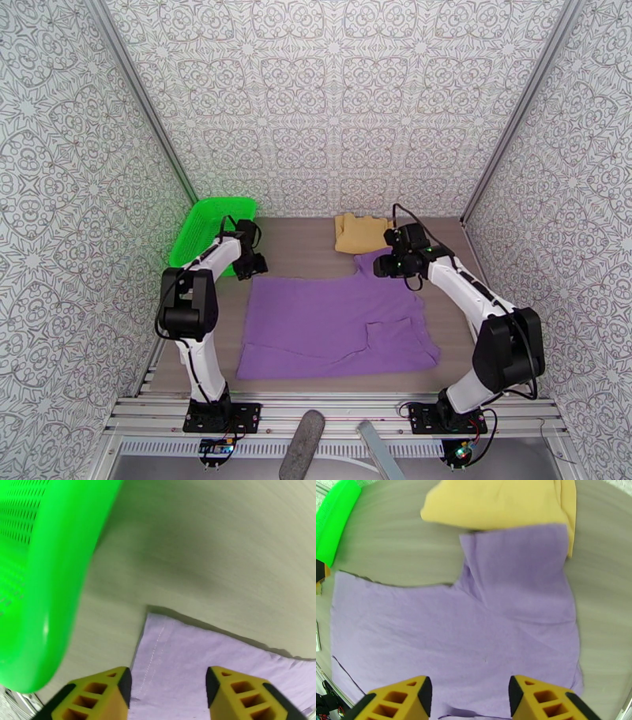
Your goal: Fold and stack the mixed laundry pile
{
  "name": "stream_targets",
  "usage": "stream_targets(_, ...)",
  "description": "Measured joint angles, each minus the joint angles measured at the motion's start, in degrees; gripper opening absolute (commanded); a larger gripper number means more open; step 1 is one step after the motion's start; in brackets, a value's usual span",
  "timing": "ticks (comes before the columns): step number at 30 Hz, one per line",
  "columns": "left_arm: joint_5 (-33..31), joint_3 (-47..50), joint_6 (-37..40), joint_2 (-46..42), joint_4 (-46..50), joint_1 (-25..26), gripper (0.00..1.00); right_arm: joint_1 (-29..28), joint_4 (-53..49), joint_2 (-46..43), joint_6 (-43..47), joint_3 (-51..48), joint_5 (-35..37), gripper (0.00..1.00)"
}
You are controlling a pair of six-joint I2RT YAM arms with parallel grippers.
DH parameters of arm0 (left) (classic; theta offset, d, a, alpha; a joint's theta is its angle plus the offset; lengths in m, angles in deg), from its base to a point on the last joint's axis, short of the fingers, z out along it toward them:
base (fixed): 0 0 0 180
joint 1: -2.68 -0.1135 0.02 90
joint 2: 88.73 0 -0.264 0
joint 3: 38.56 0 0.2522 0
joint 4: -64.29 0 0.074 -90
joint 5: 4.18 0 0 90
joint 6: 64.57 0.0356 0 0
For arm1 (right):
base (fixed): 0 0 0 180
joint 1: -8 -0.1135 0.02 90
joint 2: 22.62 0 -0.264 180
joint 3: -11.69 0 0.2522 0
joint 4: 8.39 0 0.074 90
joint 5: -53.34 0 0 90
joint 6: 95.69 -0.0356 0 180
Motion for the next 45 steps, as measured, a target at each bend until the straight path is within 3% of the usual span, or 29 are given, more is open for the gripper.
stream_targets(5, -0.3, 0.0, 9.2, 0.0, 0.0, 2.1, 0.56, 0.0, 0.6, -1.3, -0.2, -1.6, -1.3, 0.57)
stream_targets(11, -0.3, -1.0, 18.9, 0.3, 2.1, 2.6, 0.47, 0.0, 1.0, -2.5, -0.7, -2.7, -2.3, 0.57)
stream_targets(15, -1.2, -2.3, 22.3, 2.7, 2.8, 2.2, 0.47, 0.0, 0.9, -2.8, -0.6, -3.4, -2.5, 0.57)
stream_targets(40, -2.6, -6.3, 25.1, 9.6, 3.0, -0.3, 0.47, 0.0, 1.0, -3.8, -0.6, -5.9, -2.7, 0.56)
stream_targets(45, -1.2, -7.4, 25.1, 10.9, 3.3, -0.3, 0.39, 0.0, 1.0, -3.8, -0.6, -6.2, -2.7, 0.56)
